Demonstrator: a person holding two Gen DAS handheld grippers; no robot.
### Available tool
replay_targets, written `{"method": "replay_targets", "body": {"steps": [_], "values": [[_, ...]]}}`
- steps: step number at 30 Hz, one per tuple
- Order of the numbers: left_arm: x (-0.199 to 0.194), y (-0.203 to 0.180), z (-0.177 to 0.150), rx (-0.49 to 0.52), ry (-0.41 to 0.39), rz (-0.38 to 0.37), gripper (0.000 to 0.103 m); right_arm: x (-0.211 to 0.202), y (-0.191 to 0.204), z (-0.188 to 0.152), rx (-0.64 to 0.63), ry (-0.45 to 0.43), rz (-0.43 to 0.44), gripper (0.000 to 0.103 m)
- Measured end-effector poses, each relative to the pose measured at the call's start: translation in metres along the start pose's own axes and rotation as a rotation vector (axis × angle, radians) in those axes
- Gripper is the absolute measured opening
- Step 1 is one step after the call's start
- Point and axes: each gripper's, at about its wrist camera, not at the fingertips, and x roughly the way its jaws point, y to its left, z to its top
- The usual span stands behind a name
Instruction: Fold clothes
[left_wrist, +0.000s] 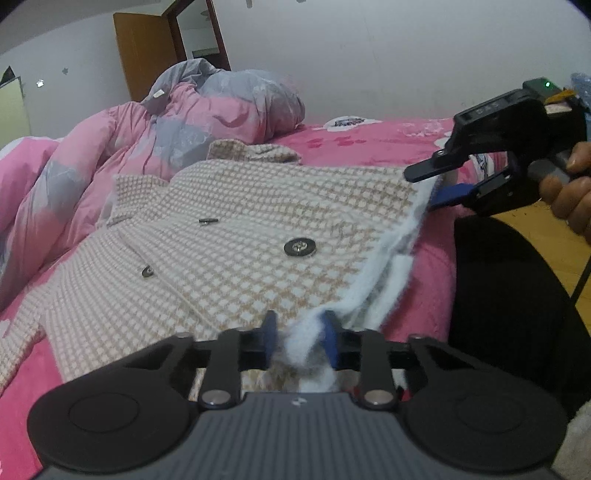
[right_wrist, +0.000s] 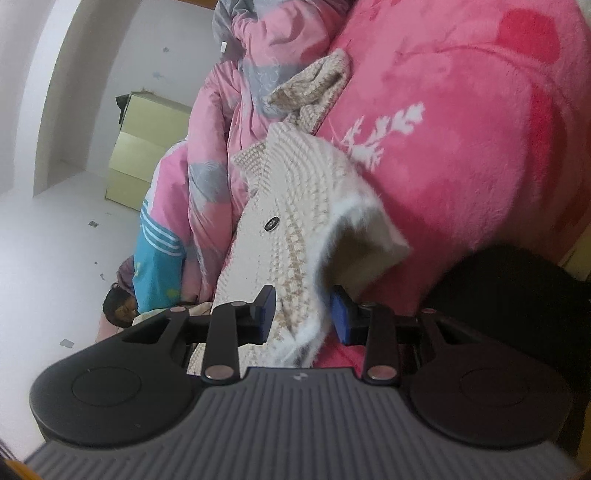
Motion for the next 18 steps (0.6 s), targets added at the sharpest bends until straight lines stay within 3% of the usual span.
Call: {"method": "replay_targets", "body": {"steps": [3, 7, 9, 10, 11, 12, 16, 18], "values": [[0.004, 0.000, 0.000, -0.008, 0.004, 0.000, 0.022, 0.007, -0.001, 0.003, 0.015, -0.023, 0.040, 0.032], [0.007, -0.009, -0.006, 0.063, 0.010, 0.031, 0.033, 0.024, -0.003, 0.004, 0.026, -0.025, 0.026, 0.032], [0.008, -0.013, -0.008, 0.091, 0.006, 0.050, 0.033, 0.033, -0.005, 0.003, 0.035, -0.011, 0.031, 0.031], [0.008, -0.012, -0.007, 0.085, 0.004, 0.050, 0.029, 0.038, -0.005, 0.002, 0.034, -0.005, 0.042, 0.030], [0.008, -0.011, -0.004, 0.071, 0.001, 0.047, 0.024, 0.042, -0.003, 0.001, 0.023, -0.001, 0.045, 0.020], [0.008, -0.009, -0.002, 0.057, -0.002, 0.045, 0.009, 0.044, 0.000, 0.002, 0.003, -0.002, 0.046, 0.002], [0.003, -0.008, 0.011, 0.025, -0.065, 0.026, 0.005, 0.022, 0.025, 0.015, -0.097, -0.138, 0.140, 0.002], [0.006, -0.015, 0.016, 0.042, -0.078, 0.006, 0.005, 0.011, 0.028, 0.026, -0.123, -0.191, 0.146, 0.002]]}}
